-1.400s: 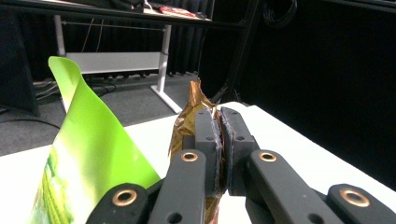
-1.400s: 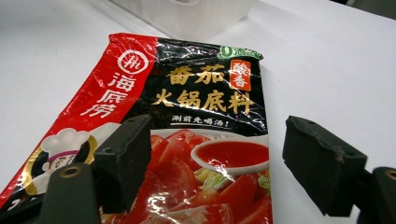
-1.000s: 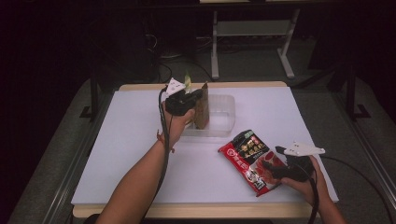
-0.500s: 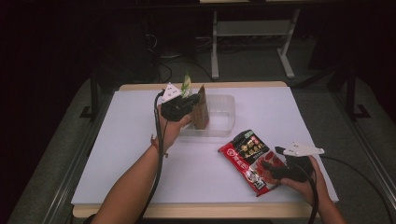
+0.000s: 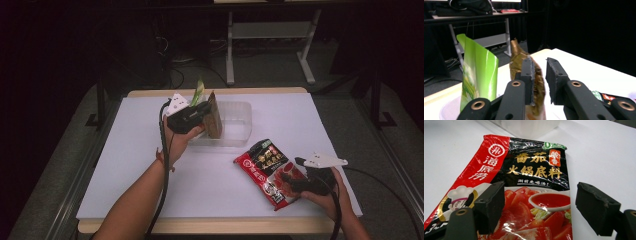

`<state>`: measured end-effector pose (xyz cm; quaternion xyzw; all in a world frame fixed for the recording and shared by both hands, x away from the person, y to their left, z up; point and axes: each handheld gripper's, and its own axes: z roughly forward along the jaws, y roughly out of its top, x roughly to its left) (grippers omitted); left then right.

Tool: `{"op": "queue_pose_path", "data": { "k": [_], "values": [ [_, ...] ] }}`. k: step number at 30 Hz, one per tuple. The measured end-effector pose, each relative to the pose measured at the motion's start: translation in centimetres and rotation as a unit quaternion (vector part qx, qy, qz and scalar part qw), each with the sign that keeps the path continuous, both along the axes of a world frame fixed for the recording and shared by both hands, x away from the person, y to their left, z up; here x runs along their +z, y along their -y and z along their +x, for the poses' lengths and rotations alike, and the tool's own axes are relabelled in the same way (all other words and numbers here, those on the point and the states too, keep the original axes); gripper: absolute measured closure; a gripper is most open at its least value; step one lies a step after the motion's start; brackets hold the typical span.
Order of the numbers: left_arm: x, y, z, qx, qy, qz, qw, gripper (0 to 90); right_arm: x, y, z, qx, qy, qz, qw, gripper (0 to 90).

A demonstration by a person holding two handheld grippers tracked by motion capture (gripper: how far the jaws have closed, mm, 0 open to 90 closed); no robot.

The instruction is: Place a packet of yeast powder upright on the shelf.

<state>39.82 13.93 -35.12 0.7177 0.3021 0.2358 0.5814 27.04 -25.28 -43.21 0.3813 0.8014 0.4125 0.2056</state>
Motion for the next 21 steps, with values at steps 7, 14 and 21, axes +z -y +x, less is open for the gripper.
{"op": "queue_pose_path", "data": {
  "k": [7,14,21],
  "values": [
    [0.6,-1.0,-1.5,-0.02,0.024,0.012,0.9994,67.6,0.0,0.1,0.0,0.0,-0.003,-0.001,1.0,23.2],
    [0.9,-2.8,-3.2,-0.042,0.035,0.003,0.9985,62.8,0.0,0.3,0.1,-0.002,-0.006,0.003,1.0,23.1],
    [0.4,-4.0,-4.8,-0.056,0.037,0.019,0.9976,59.4,-0.1,0.6,0.3,-0.002,-0.018,0.006,0.9998,22.5]
  ]
}}
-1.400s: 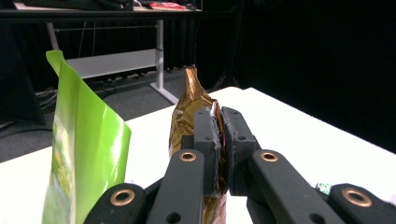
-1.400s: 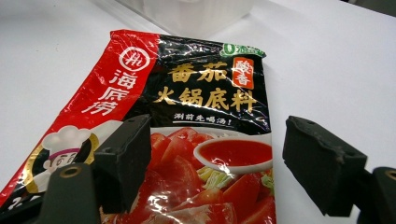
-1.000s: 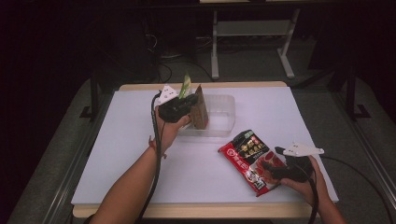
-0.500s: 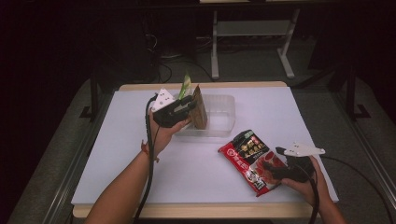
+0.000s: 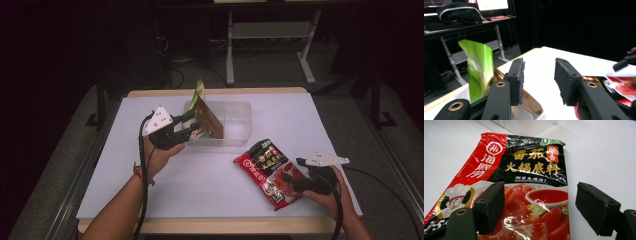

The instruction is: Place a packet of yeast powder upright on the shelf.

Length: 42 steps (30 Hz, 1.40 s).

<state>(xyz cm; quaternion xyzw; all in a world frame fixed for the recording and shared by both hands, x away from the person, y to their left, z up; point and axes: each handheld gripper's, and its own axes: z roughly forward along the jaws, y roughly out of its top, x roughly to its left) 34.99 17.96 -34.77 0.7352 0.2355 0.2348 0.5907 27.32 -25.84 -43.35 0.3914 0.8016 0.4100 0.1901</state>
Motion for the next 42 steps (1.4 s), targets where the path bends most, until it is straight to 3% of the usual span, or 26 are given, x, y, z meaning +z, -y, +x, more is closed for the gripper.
{"op": "queue_pose_path", "data": {
  "k": [4,8,13,16,19,20,23,24,26,28,30,34,37,42],
  "values": [
    [-0.7,-0.9,-1.0,-0.004,0.0,0.014,0.9999,56.3,-0.1,0.1,0.1,0.003,-0.014,0.003,0.9999,21.1],
    [-1.7,-1.6,-1.8,0.001,0.003,0.045,0.999,54.1,-0.3,0.3,0.2,0.0,-0.024,0.009,0.9997,20.3],
    [-3.1,-2.1,-2.6,-0.01,-0.011,0.08,0.9967,50.2,-0.3,0.4,0.3,0.0,-0.034,0.011,0.9994,18.6],
    [-4.4,-2.3,-3.1,-0.015,-0.026,0.097,0.9948,48.1,-0.6,0.7,0.5,0.002,-0.056,0.021,0.9982,17.9],
    [-5.8,-2.1,-3.5,-0.029,-0.05,0.121,0.991,43.5,-0.9,1.0,0.8,0.006,-0.073,0.022,0.9971,17.3],
    [-6.3,-2.0,-3.6,-0.035,-0.069,0.118,0.99,41.3,-1.1,1.0,0.9,0.006,-0.082,0.024,0.9963,16.9],
    [-8.0,-1.4,-3.8,-0.038,-0.095,0.143,0.9844,40.3,-1.5,1.1,1.1,0.014,-0.1,0.036,0.9942,16.6],
    [-8.6,-1.1,-3.8,-0.05,-0.115,0.143,0.9817,39.6,-1.6,1.0,1.1,0.02,-0.106,0.041,0.9934,16.1],
    [-9.0,-0.5,-3.7,-0.06,-0.129,0.145,0.9791,38.1,-1.7,0.8,1.2,0.025,-0.116,0.042,0.9921,14.3],
    [-9.2,-0.2,-3.5,-0.077,-0.149,0.123,0.9781,37.3,-1.7,0.7,1.2,0.029,-0.121,0.042,0.9913,15.3],
    [-9.3,0.1,-3.4,-0.082,-0.159,0.119,0.9766,36.5,-1.7,0.6,1.2,0.029,-0.124,0.046,0.9908,18.0],
    [-9.7,0.9,-3.4,-0.104,-0.18,0.117,0.9711,35.4,-1.6,0.5,1.1,0.031,-0.134,0.049,0.9893,23.6],
    [-9.8,1.5,-3.4,-0.115,-0.188,0.105,0.9698,36.0,-1.6,0.3,1.0,0.034,-0.14,0.057,0.988,29.4],
    [-10.2,3.4,-3.8,-0.135,-0.209,0.103,0.963,37.3,-1.5,-0.9,0.9,0.041,-0.137,0.055,0.9881,34.3]
  ]
}}
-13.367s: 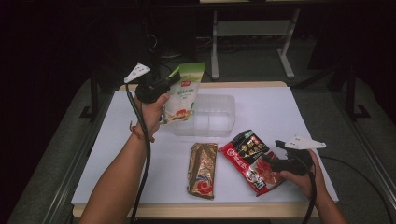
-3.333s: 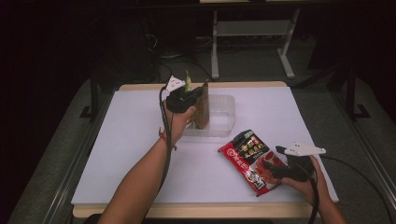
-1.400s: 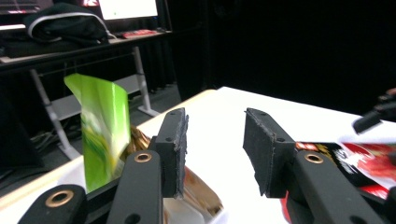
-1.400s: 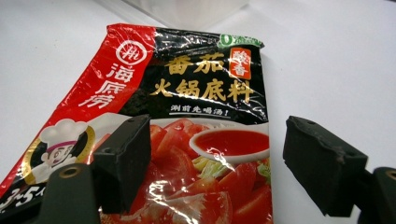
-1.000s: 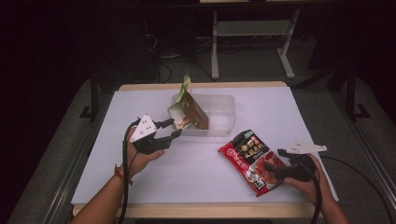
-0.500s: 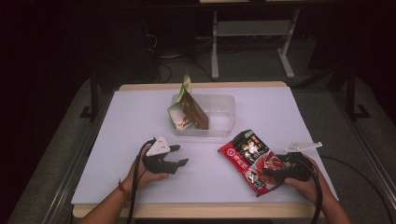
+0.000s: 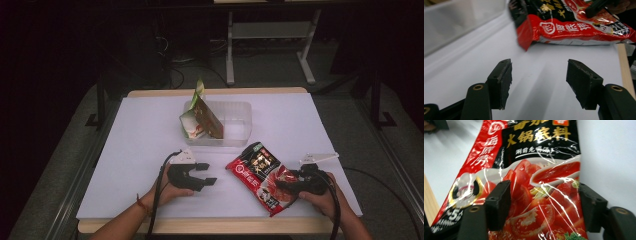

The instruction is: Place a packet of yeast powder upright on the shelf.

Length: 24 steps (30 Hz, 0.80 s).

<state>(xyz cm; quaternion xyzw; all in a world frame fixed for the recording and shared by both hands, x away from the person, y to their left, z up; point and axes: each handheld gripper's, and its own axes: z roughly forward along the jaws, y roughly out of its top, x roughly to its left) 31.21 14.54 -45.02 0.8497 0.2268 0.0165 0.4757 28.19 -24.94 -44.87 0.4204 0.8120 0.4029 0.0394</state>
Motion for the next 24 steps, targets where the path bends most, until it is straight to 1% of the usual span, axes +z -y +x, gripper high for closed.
{"op": "queue_pose_path", "data": {
  "k": [2,3,5,7,8,9,11,12,14,15,16,18,19,21,23,24],
  "values": [
    [-0.1,0.8,-0.2,-0.002,0.001,0.009,1.0,37.9,0.0,-0.4,-0.1,0.004,0.004,-0.002,1.0,34.3],
    [-0.1,1.1,-0.3,-0.003,0.001,0.005,1.0,38.0,-0.1,-0.6,-0.2,0.003,0.005,-0.002,1.0,34.2],
    [-0.2,1.9,-0.2,-0.002,0.009,0.017,0.9998,38.8,-0.1,-0.7,-0.2,0.005,0.009,-0.005,0.9999,34.0],
    [-0.3,2.7,-0.2,-0.003,0.016,0.027,0.9995,40.2,0.0,-0.6,-0.1,0.004,0.008,-0.006,0.9999,33.7],
    [-0.3,2.9,-0.1,-0.003,0.02,0.029,0.9994,41.9,0.0,-0.6,-0.2,0.004,0.007,-0.007,0.9999,33.2],
    [-0.3,3.2,0.0,0.002,0.023,0.032,0.9992,44.0,0.0,-0.6,-0.2,0.005,0.007,-0.008,0.9999,32.3],
    [-0.5,3.7,0.1,0.012,0.037,0.047,0.9982,48.5,0.2,-0.5,-0.2,0.008,0.005,-0.013,0.9999,31.7],
    [-0.5,3.8,0.1,0.015,0.042,0.05,0.9978,51.5,0.2,-0.5,-0.2,0.011,0.007,-0.016,0.9998,31.7],
    [-0.4,3.8,0.2,0.014,0.048,0.05,0.9975,57.5,0.4,-0.4,-0.3,0.015,0.003,-0.019,0.9997,32.1],
    [-0.5,3.8,0.3,0.019,0.048,0.054,0.9972,58.4,0.4,-0.4,-0.3,0.018,0.002,-0.021,0.9996,32.3],
    [-0.5,3.7,0.5,0.024,0.043,0.051,0.9975,61.1,0.5,-0.3,-0.4,0.022,-0.001,-0.024,0.9995,33.2],
    [-0.5,3.6,0.6,0.028,0.047,0.056,0.9969,65.7,0.6,-0.2,-0.3,0.026,-0.005,-0.024,0.9994,34.4],
    [-0.5,3.7,0.8,0.03,0.042,0.058,0.997,65.2,0.6,-0.2,-0.3,0.025,-0.007,-0.023,0.9994,34.7],
    [-0.5,3.8,0.9,0.039,0.046,0.058,0.9965,65.8,0.6,-0.3,-0.3,0.023,-0.007,-0.021,0.9995,35.9],
    [-0.6,4.1,1.0,0.04,0.043,0.067,0.996,64.5,0.5,-0.4,-0.4,0.024,-0.008,-0.019,0.9995,36.7],
    [-0.6,4.4,1.1,0.034,0.041,0.072,0.9959,64.2,0.5,-0.5,-0.4,0.025,-0.009,-0.018,0.9995,36.8]
  ]
}}
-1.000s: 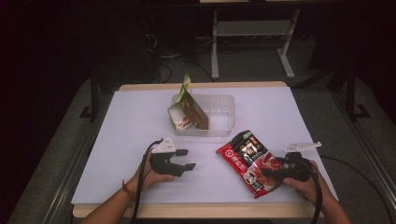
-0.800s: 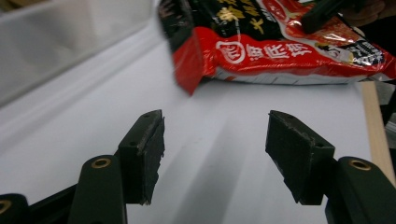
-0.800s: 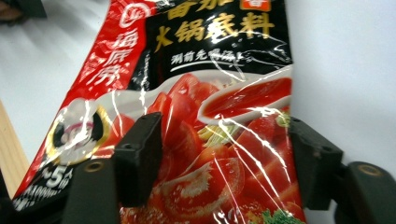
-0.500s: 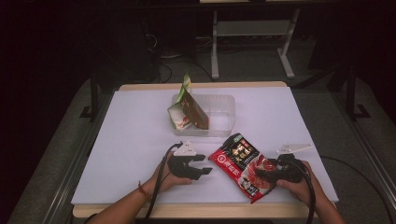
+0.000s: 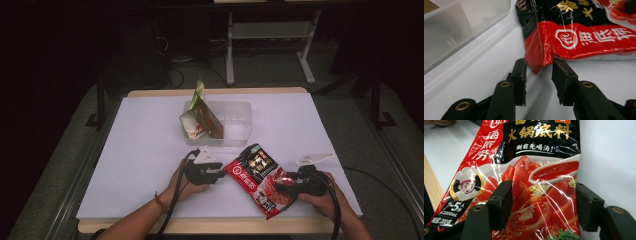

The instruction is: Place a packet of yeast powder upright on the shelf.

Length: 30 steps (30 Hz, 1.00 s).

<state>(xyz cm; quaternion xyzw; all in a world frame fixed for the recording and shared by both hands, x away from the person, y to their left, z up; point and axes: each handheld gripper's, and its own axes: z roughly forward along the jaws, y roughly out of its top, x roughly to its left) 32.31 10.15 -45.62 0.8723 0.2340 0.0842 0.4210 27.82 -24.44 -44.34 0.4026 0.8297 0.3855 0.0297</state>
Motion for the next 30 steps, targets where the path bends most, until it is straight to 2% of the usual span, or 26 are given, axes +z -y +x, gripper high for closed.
{"op": "queue_pose_path", "data": {
  "k": [1,5,9,11,13,17,20,22,24,26,29,30],
  "values": [
    [-0.1,0.2,0.0,-0.005,-0.001,0.01,0.9999,63.9,0.0,-0.1,0.0,0.001,-0.003,0.002,1.0,36.8],
    [0.0,0.4,0.2,-0.007,0.0,0.017,0.9998,65.6,-0.1,-0.4,-0.1,0.0,-0.006,0.006,1.0,36.8],
    [0.0,0.2,0.3,-0.008,0.002,0.015,0.9998,77.5,-0.3,-0.9,-0.1,0.003,-0.01,0.018,0.9998,37.2],
    [0.1,0.0,0.4,-0.007,0.003,0.015,0.9999,79.6,-0.3,-1.3,-0.1,0.006,-0.009,0.018,0.9998,37.0],
    [0.3,-0.4,0.5,0.004,0.006,0.002,1.0,81.6,-0.3,-1.6,-0.2,0.008,-0.007,0.017,0.9998,37.0],
    [0.5,-1.5,1.3,0.03,-0.018,-0.047,0.9983,81.9,-0.4,-2.4,-0.3,0.019,-0.007,0.03,0.9994,37.0],
    [0.5,-2.3,1.8,0.036,-0.043,-0.081,0.9951,81.3,-0.3,-3.1,-0.4,0.025,-0.003,0.03,0.9992,36.3],
    [0.4,-2.7,2.1,0.039,-0.065,-0.106,0.9914,77.8,-0.4,-3.3,-0.4,0.025,-0.002,0.032,0.9992,36.2],
    [0.2,-3.1,2.4,0.037,-0.079,-0.126,0.9882,72.6,-0.4,-3.3,-0.4,0.026,0.0,0.033,0.9991,36.5],
    [0.1,-3.3,2.6,0.034,-0.097,-0.15,0.9834,70.7,-0.4,-3.3,-0.4,0.023,-0.001,0.038,0.999,37.1],
    [0.0,-3.6,2.9,0.014,-0.12,-0.179,0.9765,67.9,-0.6,-3.4,-0.3,0.017,0.0,0.045,0.9988,37.6],
    [0.0,-3.7,2.9,0.011,-0.122,-0.185,0.9751,65.1,-0.6,-3.4,-0.3,0.016,0.001,0.047,0.9988,38.0]
  ]
}}
